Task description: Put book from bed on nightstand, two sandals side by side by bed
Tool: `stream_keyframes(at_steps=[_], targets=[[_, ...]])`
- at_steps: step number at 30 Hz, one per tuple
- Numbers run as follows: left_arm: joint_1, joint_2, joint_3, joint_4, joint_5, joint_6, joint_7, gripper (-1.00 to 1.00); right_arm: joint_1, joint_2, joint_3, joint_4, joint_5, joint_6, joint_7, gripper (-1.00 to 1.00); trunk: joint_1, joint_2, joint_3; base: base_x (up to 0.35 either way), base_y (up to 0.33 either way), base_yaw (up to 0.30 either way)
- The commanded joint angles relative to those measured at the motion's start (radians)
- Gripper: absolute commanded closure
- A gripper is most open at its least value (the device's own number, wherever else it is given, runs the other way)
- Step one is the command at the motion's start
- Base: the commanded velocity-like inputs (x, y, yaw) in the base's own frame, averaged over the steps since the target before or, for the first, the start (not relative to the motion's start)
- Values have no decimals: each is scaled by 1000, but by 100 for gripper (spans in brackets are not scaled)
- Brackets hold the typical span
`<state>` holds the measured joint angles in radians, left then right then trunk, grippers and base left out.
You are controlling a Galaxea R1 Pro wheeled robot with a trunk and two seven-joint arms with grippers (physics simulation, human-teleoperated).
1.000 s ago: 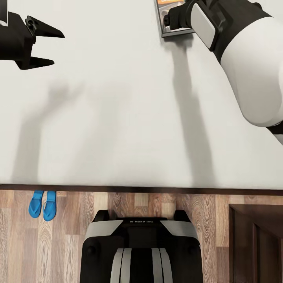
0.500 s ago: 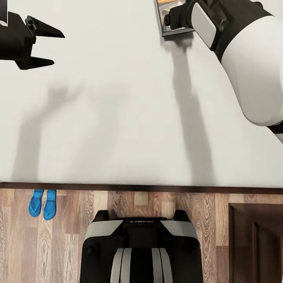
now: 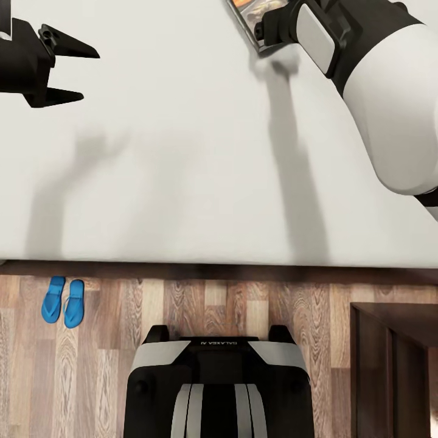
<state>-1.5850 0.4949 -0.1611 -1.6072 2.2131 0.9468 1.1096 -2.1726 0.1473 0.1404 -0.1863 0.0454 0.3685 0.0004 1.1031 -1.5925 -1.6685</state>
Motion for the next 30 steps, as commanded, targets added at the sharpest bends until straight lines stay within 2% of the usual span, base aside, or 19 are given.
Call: stream_keyframes(at_steps=[1,13,21,30], targets=[[-1,1,-1,0,9,1,10,-100,1,0,9,5,-1,6,1,-100,0,0,0,-55,-13,0],[-1,1,-1,0,8,1,10,-100,-12,-2,10,-1,-4,7,1,-100,0,0,0,-17,-4,0],[-2,1,0,0,8,1,10,-100,-75,-8,10,-7,-9,11,2,-100,0,0,0,7,0,0],[-2,1,0,0,9,2,10,-100,-97,-9,9,-8,-10,17,3,-100,0,0,0,194,0,0]])
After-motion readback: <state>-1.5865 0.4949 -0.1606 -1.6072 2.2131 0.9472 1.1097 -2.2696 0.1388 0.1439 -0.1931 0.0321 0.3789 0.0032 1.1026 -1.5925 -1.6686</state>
